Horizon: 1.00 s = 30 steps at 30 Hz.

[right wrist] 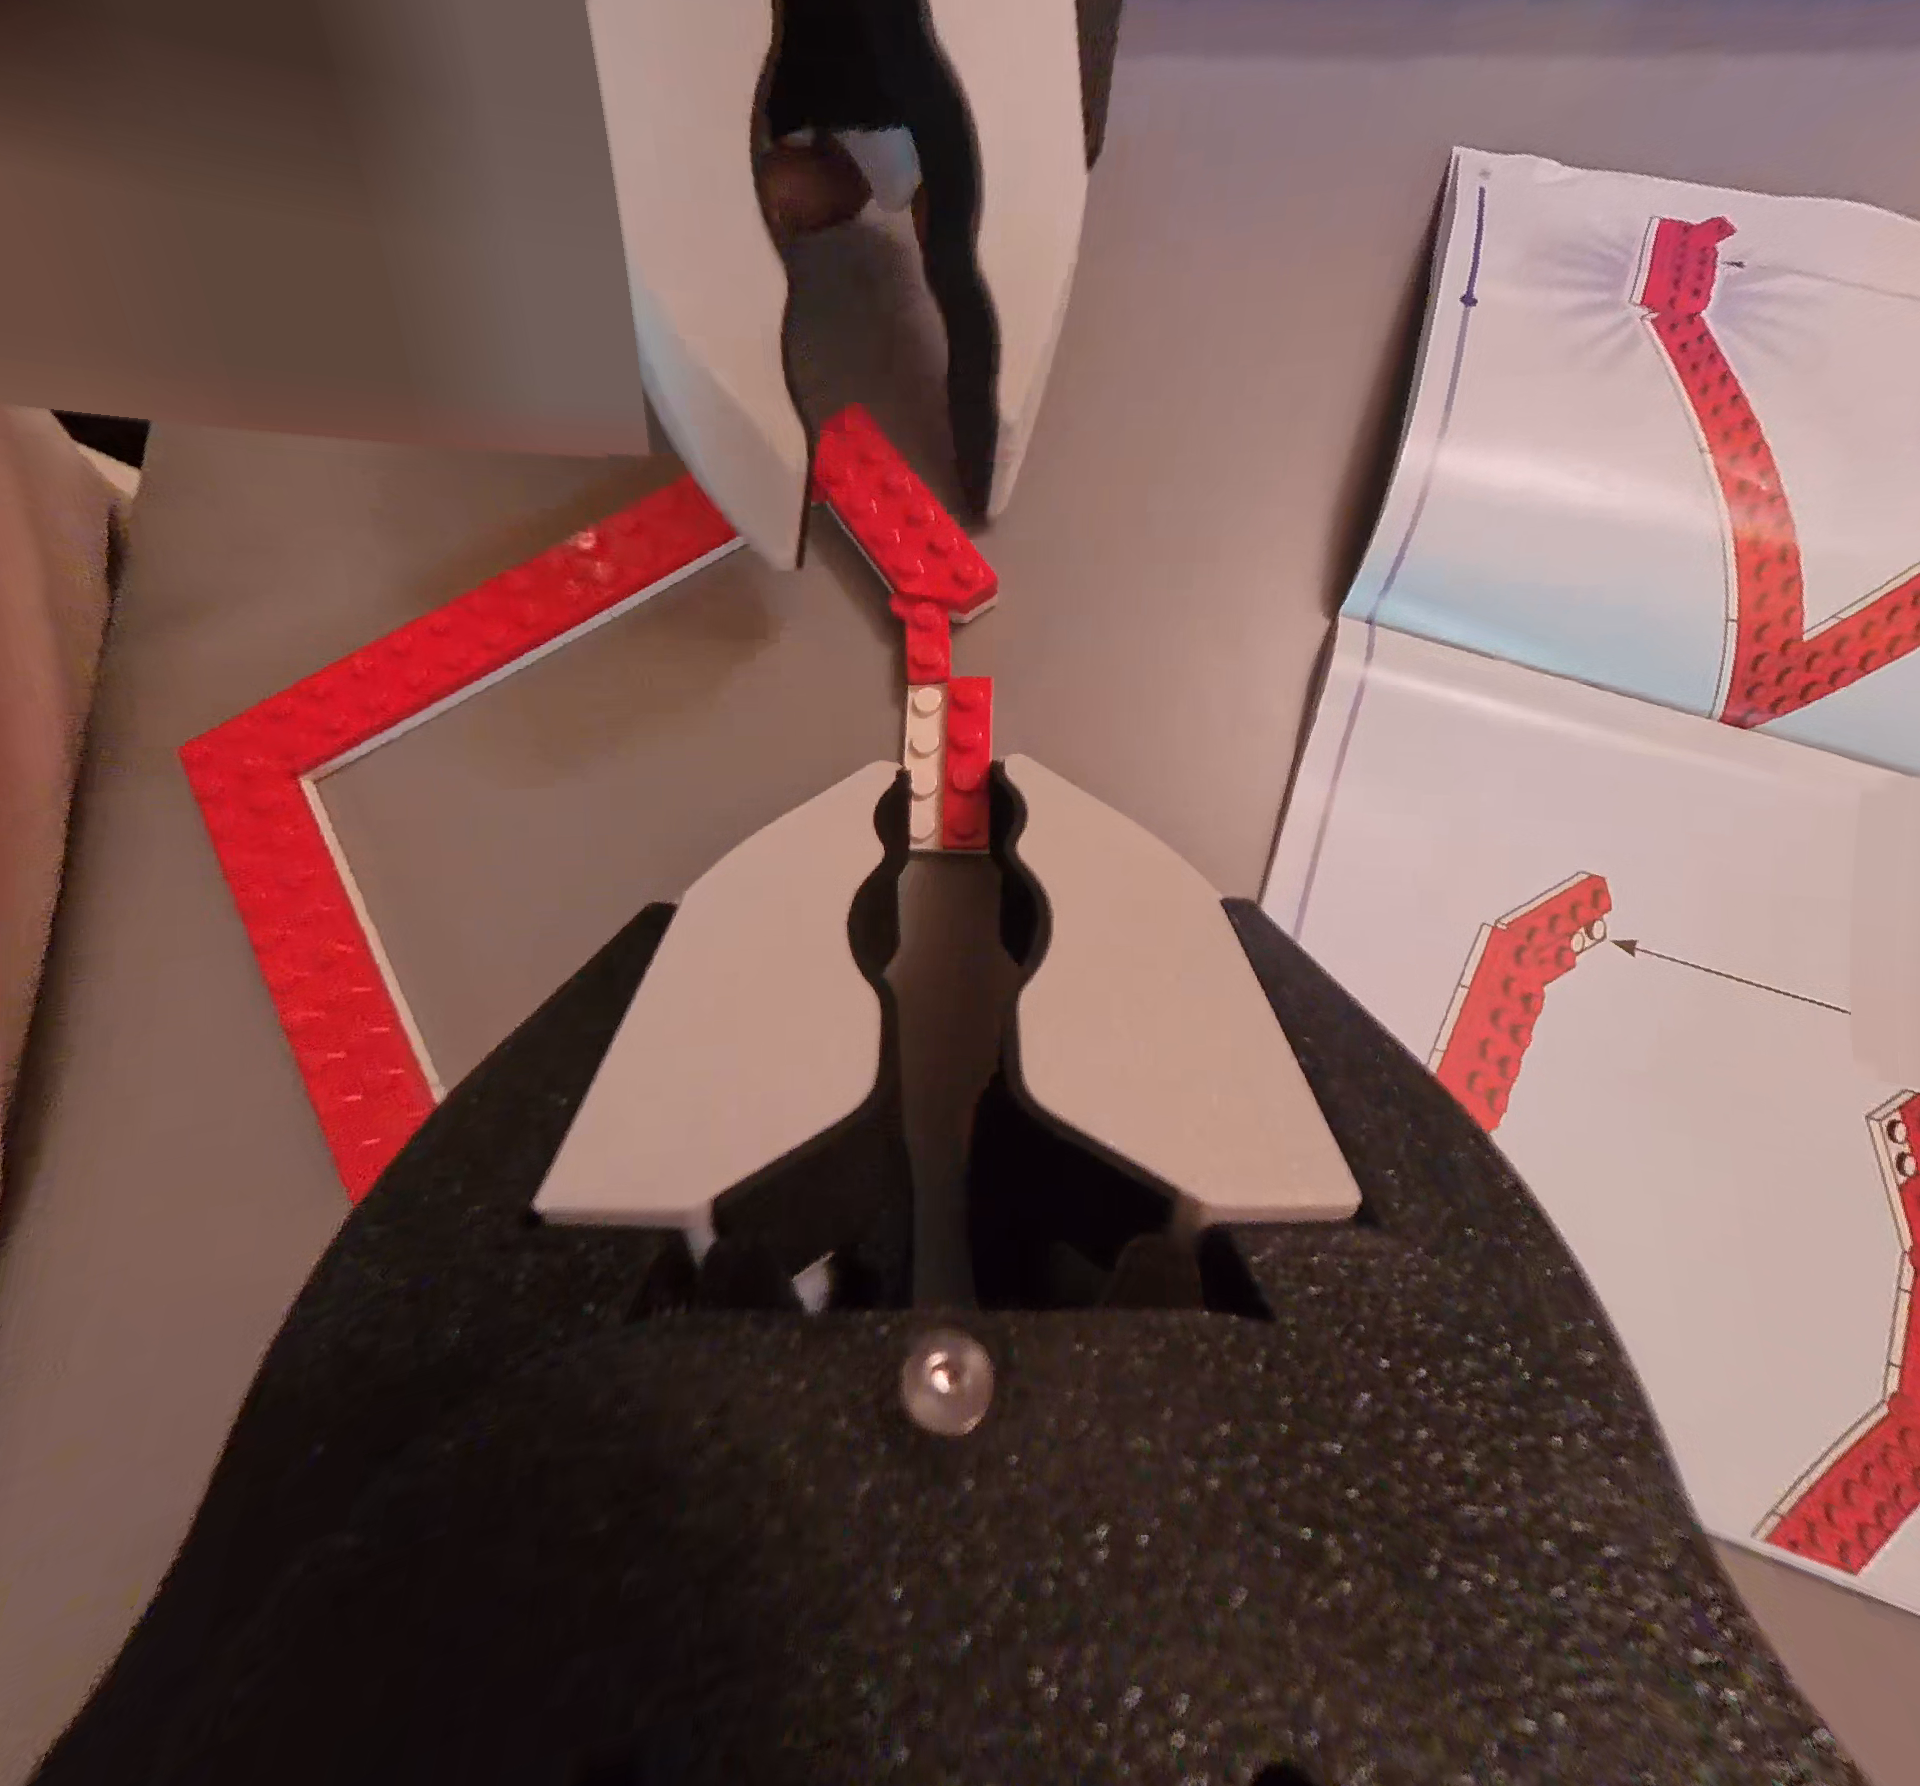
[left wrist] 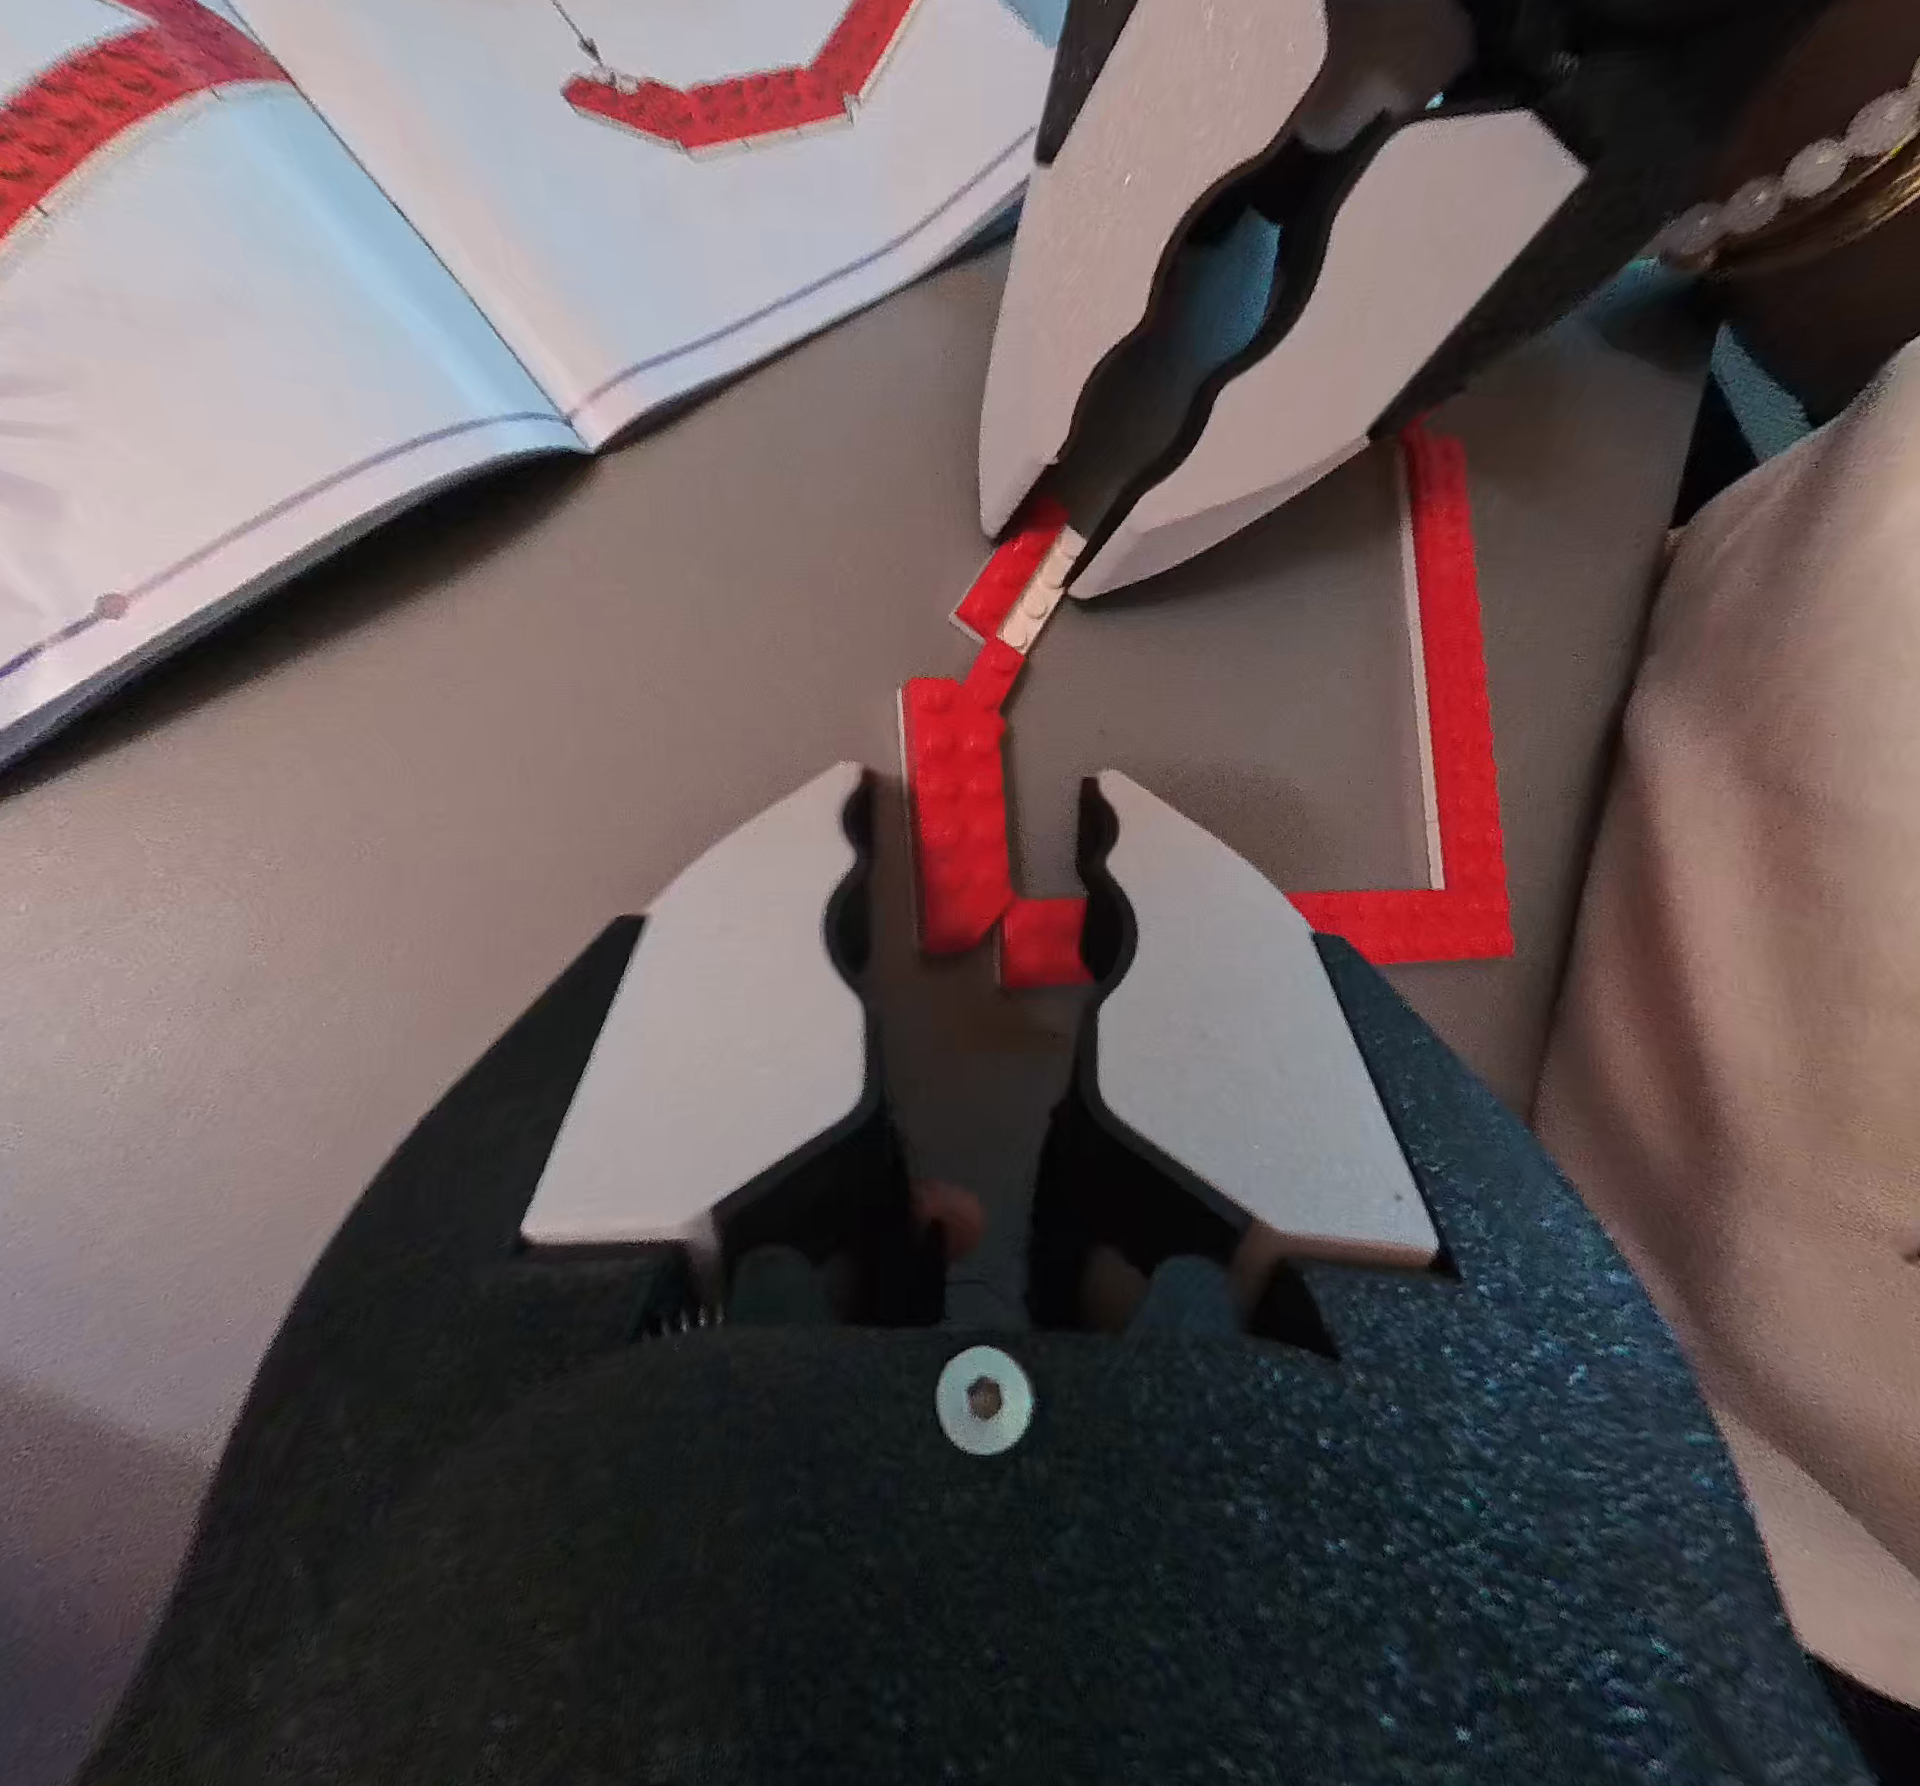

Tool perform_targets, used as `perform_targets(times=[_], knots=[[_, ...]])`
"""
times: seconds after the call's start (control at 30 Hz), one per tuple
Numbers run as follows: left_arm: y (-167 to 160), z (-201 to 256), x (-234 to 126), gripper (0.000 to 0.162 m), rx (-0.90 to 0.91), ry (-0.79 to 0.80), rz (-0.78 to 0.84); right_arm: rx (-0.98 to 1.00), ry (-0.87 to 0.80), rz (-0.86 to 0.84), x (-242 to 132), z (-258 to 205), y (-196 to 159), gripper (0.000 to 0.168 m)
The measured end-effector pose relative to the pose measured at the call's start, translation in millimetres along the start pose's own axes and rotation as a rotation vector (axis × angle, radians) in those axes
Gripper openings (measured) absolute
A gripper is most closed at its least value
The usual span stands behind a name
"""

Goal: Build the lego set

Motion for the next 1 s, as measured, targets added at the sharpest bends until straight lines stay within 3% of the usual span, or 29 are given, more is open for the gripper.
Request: perform_targets(times=[0.03,0.17,0.6,1.0], knots=[[1.7,0.9,2.1,0.034,-0.001,-0.012,0.015,0.005,0.0,-0.005,0.5,0.1,1.0,0.014],[2.5,0.3,5.1,0.018,0.019,0.022,0.014,-0.007,-0.003,-0.019,0.4,-2.1,2.3,0.014],[1.2,0.1,5.9,0.017,0.049,-0.028,0.111,0.01,0.022,-0.029,0.4,-1.3,2.7,0.014],[3.1,0.4,8.9,0.018,0.046,-0.013,0.1,0.027,0.048,-0.011,4.6,-0.9,5.5,0.014]])
Point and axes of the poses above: each gripper's, where its closed fingertips meet, x out along the fingers, y out of its top, z = x × y across the jaws, the point moved 8 cm from there along -x, back along the fingers, and after that the axes turned 10 degrees about -z, right-handed, at the moved point
